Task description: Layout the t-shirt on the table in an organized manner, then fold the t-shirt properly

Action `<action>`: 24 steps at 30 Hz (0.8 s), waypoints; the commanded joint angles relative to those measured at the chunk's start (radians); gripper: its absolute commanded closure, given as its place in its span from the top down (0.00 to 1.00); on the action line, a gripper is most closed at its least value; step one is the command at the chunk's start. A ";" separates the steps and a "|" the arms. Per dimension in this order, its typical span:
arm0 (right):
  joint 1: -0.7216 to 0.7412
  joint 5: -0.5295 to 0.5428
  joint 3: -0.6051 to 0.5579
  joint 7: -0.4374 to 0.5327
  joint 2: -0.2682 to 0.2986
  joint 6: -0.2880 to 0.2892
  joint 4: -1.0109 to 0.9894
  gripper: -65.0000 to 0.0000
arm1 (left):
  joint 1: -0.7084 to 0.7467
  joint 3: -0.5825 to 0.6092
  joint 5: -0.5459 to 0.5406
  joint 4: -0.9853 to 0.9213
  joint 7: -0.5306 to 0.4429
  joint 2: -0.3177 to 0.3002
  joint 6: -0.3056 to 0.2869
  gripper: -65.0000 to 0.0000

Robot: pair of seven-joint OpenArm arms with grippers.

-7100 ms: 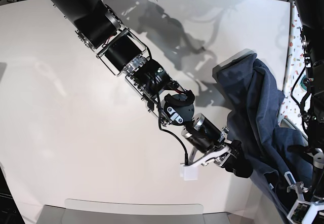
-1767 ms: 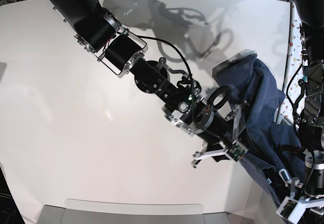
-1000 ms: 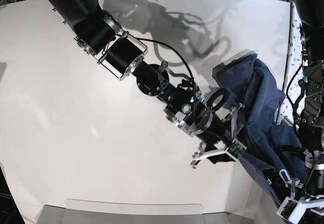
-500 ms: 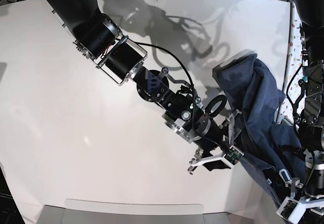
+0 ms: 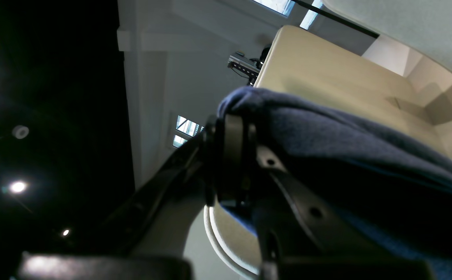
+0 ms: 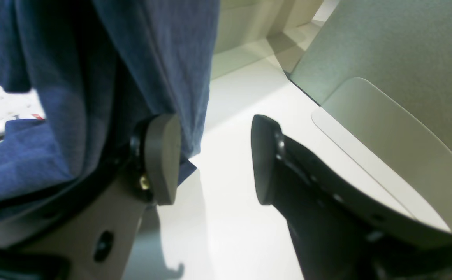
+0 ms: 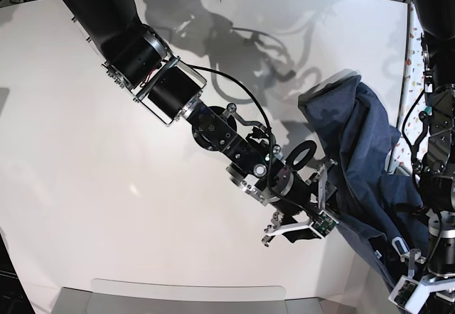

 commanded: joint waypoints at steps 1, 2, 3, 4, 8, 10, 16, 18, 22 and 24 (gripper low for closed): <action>0.035 0.000 0.004 0.027 -0.015 -0.006 0.022 0.46 | -0.031 -0.010 0.022 0.010 -0.014 -0.010 0.019 0.00; 0.034 0.000 0.002 0.027 -0.015 -0.006 0.023 0.46 | -0.031 -0.010 0.022 0.010 -0.014 -0.010 0.019 0.00; 0.031 0.000 0.002 0.027 -0.015 -0.006 0.023 0.46 | -0.031 -0.010 0.022 0.010 -0.014 -0.010 0.019 0.00; 0.029 0.000 -0.005 0.027 -0.015 -0.006 0.025 0.46 | -0.031 -0.010 0.022 0.010 -0.014 -0.010 0.019 0.00; 0.023 0.000 -0.081 0.027 -0.015 -0.006 0.074 0.45 | -0.031 -0.010 0.022 0.010 -0.014 -0.010 0.019 0.00; -0.008 -0.001 -0.088 0.027 -0.015 -0.006 0.098 0.45 | -0.031 -0.009 0.022 0.011 -0.014 -0.010 0.019 0.00; -0.035 -0.001 -0.088 0.027 -0.015 -0.017 0.117 0.56 | -0.031 -0.009 0.022 0.011 -0.014 -0.010 0.019 0.00; -0.034 -0.003 -0.088 0.027 -0.015 -0.017 0.115 0.65 | -0.031 -0.009 0.022 0.011 -0.014 -0.010 0.019 0.00; -0.026 -0.003 -0.087 0.027 -0.015 -0.017 0.115 0.68 | -0.031 -0.012 0.022 0.011 -0.014 -0.010 0.019 0.00; -0.009 -0.005 -0.078 0.027 -0.015 -0.017 0.114 0.68 | -0.031 -0.010 0.022 0.013 -0.014 -0.010 0.019 0.00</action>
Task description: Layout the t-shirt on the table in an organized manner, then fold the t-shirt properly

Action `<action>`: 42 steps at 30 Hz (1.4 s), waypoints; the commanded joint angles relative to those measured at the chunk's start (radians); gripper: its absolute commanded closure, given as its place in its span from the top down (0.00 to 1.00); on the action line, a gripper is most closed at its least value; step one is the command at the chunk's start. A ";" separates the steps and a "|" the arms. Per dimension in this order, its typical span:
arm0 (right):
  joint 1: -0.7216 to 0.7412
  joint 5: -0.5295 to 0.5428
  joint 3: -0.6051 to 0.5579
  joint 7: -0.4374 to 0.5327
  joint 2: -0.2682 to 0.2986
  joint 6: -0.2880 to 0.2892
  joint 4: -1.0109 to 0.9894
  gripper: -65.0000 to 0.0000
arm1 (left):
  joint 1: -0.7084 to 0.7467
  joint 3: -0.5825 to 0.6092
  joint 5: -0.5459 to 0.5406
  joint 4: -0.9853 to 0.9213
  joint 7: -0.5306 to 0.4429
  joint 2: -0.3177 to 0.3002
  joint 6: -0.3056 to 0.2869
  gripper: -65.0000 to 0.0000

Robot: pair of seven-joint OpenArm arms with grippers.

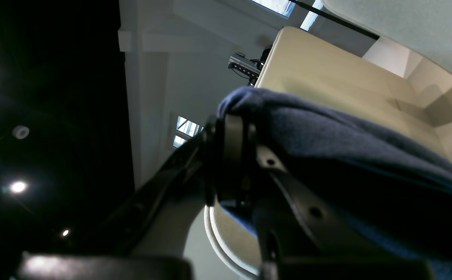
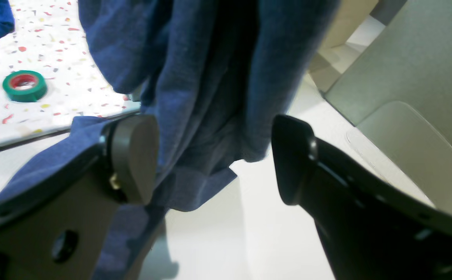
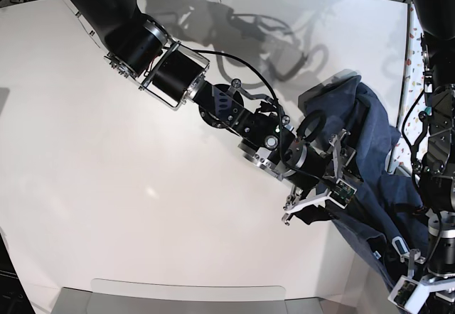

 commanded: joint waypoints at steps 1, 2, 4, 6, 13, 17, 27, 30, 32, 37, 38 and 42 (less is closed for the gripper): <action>0.048 -0.004 0.028 0.031 -0.018 -0.006 0.013 0.68 | -0.031 -0.010 0.022 0.012 -0.014 -0.013 0.019 0.00; 0.053 -0.004 0.043 0.031 -0.018 -0.006 0.006 0.68 | -0.031 -0.010 0.022 0.012 -0.014 -0.013 0.019 0.00; 0.063 -0.004 0.086 0.031 -0.018 -0.006 -0.012 0.68 | -0.031 -0.010 0.022 0.012 -0.014 -0.013 0.019 0.00; 0.083 -0.004 0.103 0.031 -0.018 -0.003 -0.037 0.68 | -0.031 -0.010 0.022 0.012 -0.014 -0.013 0.019 0.00; 0.106 0.000 0.097 0.084 -0.018 -0.002 -0.084 0.68 | -0.031 -0.010 0.022 0.012 -0.014 -0.013 0.019 0.00; 0.106 0.002 0.074 0.106 -0.018 0.000 -0.130 0.68 | -0.031 -0.009 0.022 0.012 -0.014 -0.013 0.019 0.00; 0.106 0.002 0.074 0.150 -0.018 0.009 -0.196 0.68 | -0.031 -0.009 0.022 0.012 -0.014 -0.013 0.019 0.00; 0.108 0.002 0.074 0.150 -0.018 0.037 -0.196 0.68 | -0.031 -0.009 0.022 0.012 -0.014 -0.011 0.019 0.00; 0.108 0.002 0.074 0.150 -0.018 0.038 -0.195 0.68 | -0.031 -0.009 0.022 0.012 -0.014 0.003 0.019 0.00; 0.108 0.004 0.075 0.150 -0.018 0.041 -0.198 0.68 | -0.033 -0.009 0.023 0.012 -0.014 0.020 0.019 0.00; 0.108 0.004 0.075 0.150 -0.018 0.041 -0.198 0.68 | -0.033 -0.009 0.023 0.012 -0.014 0.027 0.019 0.00; 0.109 0.004 0.075 0.150 -0.018 0.041 -0.199 0.68 | -0.034 -0.009 0.023 0.012 -0.014 0.041 0.019 0.00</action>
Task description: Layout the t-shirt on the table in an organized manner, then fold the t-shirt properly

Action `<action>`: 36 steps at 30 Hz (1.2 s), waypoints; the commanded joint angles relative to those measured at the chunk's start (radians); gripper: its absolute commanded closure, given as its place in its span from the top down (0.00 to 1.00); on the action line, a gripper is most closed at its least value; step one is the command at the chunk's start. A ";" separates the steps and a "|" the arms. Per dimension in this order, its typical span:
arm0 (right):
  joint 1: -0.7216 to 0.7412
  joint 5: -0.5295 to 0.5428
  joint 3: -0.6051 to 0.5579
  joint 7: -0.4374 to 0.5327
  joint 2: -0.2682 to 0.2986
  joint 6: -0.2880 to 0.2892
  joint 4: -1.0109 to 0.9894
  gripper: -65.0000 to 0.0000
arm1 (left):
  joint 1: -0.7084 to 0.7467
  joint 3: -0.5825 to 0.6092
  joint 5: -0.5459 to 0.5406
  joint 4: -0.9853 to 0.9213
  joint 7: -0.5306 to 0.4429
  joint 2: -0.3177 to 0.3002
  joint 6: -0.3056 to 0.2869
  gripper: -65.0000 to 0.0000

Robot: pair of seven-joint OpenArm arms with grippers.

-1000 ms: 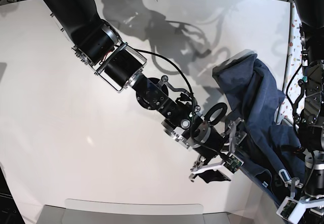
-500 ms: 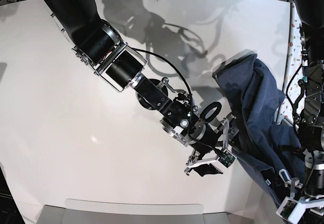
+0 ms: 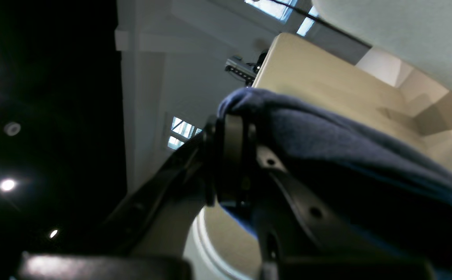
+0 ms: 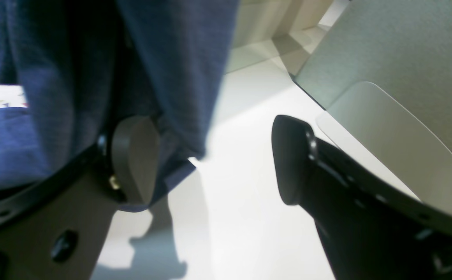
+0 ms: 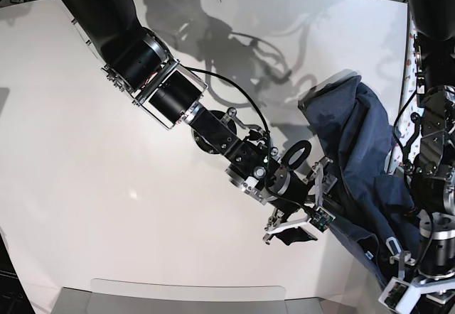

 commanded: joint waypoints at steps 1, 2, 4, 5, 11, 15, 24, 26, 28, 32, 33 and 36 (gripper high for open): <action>0.040 0.000 0.008 0.032 -0.012 -0.005 0.016 0.68 | -0.034 -0.009 0.021 0.012 -0.014 -0.004 0.020 0.00; 0.041 0.000 0.009 0.033 -0.012 -0.006 0.016 0.68 | -0.034 -0.009 0.021 0.012 -0.014 -0.002 0.020 0.00; 0.047 0.000 0.009 0.056 -0.012 -0.008 0.016 0.68 | -0.034 -0.009 0.021 0.012 -0.014 -0.001 0.020 0.00; 0.047 0.000 0.009 0.068 -0.012 -0.008 0.013 0.68 | -0.034 -0.009 0.021 0.013 -0.014 0.001 0.020 0.00; 0.060 0.000 0.009 0.088 -0.012 -0.009 -0.047 0.68 | -0.046 -0.009 0.021 0.039 -0.014 0.007 0.020 0.00; 0.060 0.000 0.009 0.088 -0.012 -0.009 -0.047 0.68 | -0.065 -0.007 0.021 0.058 -0.014 0.034 0.018 0.00; 0.064 0.005 0.009 0.174 -0.012 -0.009 -0.082 0.68 | -0.069 -0.005 0.021 0.070 -0.014 0.036 0.018 0.00; 0.076 0.046 0.009 0.196 -0.012 -0.009 -0.103 0.68 | -0.069 -0.005 0.021 0.070 -0.014 0.036 0.018 0.00; 0.090 0.109 0.008 0.208 -0.012 -0.009 -0.119 0.68 | -0.069 -0.005 0.021 0.070 -0.014 0.036 0.018 0.00; 0.107 0.158 0.008 0.233 -0.012 -0.009 -0.131 0.55 | -0.069 -0.005 0.021 0.070 -0.014 0.036 0.018 0.00; 0.107 0.158 0.008 0.236 -0.012 -0.009 -0.131 0.49 | -0.068 -0.005 0.021 0.070 -0.014 0.036 0.018 0.00; 0.109 0.160 0.008 0.242 -0.012 -0.009 -0.125 0.37 | -0.068 -0.005 0.021 0.070 -0.014 0.036 0.018 0.00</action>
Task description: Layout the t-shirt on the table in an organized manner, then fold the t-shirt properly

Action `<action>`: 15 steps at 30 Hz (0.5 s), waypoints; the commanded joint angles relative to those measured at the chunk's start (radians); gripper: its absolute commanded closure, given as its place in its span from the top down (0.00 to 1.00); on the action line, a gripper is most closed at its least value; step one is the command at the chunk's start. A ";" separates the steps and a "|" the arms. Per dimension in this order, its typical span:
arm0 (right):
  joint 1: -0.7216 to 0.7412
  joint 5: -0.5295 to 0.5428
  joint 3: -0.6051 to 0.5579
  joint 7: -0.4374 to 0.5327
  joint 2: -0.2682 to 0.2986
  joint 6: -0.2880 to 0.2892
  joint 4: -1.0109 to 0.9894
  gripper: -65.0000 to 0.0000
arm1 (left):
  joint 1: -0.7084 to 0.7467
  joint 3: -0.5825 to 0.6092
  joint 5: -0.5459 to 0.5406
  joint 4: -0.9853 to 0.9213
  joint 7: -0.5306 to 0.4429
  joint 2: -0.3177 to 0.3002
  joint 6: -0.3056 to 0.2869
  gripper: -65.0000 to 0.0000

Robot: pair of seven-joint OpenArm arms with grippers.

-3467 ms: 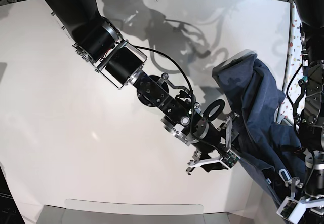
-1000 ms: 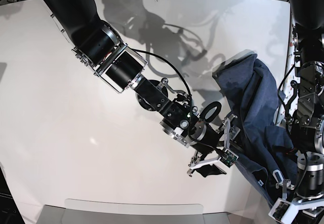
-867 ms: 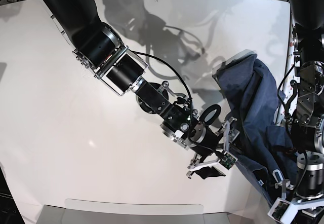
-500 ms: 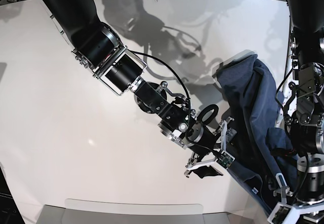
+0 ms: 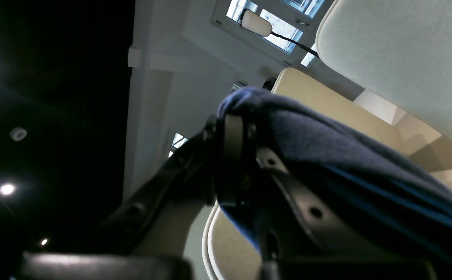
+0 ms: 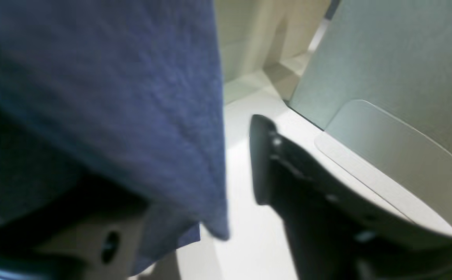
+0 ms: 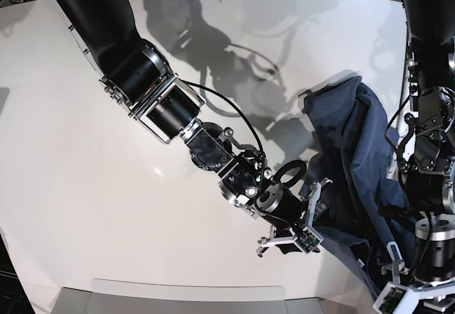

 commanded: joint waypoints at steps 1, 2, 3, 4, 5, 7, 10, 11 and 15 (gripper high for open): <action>0.037 0.002 0.007 0.029 -0.012 -0.005 0.022 0.38 | -0.029 -0.007 0.016 0.009 -0.014 -0.011 0.018 0.00; 0.035 0.002 0.007 0.029 -0.012 -0.005 0.022 0.39 | -0.029 -0.006 0.016 0.009 -0.014 -0.011 0.018 0.00; 0.034 0.002 0.007 0.029 -0.012 -0.005 0.027 0.40 | -0.029 -0.006 0.016 0.009 -0.014 -0.011 0.018 0.00; 0.029 0.002 0.006 0.029 -0.012 -0.005 0.041 0.41 | -0.029 -0.006 0.016 0.009 -0.014 -0.011 0.018 0.00; 0.025 0.002 0.000 0.029 -0.012 -0.005 0.053 0.43 | -0.029 -0.006 0.016 0.009 -0.014 -0.011 0.018 0.00; 0.025 0.002 -0.016 0.029 -0.012 -0.005 0.076 0.45 | -0.029 -0.006 0.016 0.006 -0.014 -0.011 0.018 0.00; 0.025 0.002 -0.031 0.028 -0.012 -0.005 0.098 0.48 | -0.028 -0.006 0.016 0.006 -0.014 -0.011 0.018 0.00; 0.025 0.002 -0.039 0.028 -0.012 -0.005 0.105 0.48 | -0.025 -0.006 0.016 0.006 -0.014 -0.011 0.018 0.00; 0.028 0.006 -0.060 0.026 -0.012 -0.005 0.124 0.49 | -0.015 -0.006 0.016 0.006 -0.014 -0.011 0.018 0.00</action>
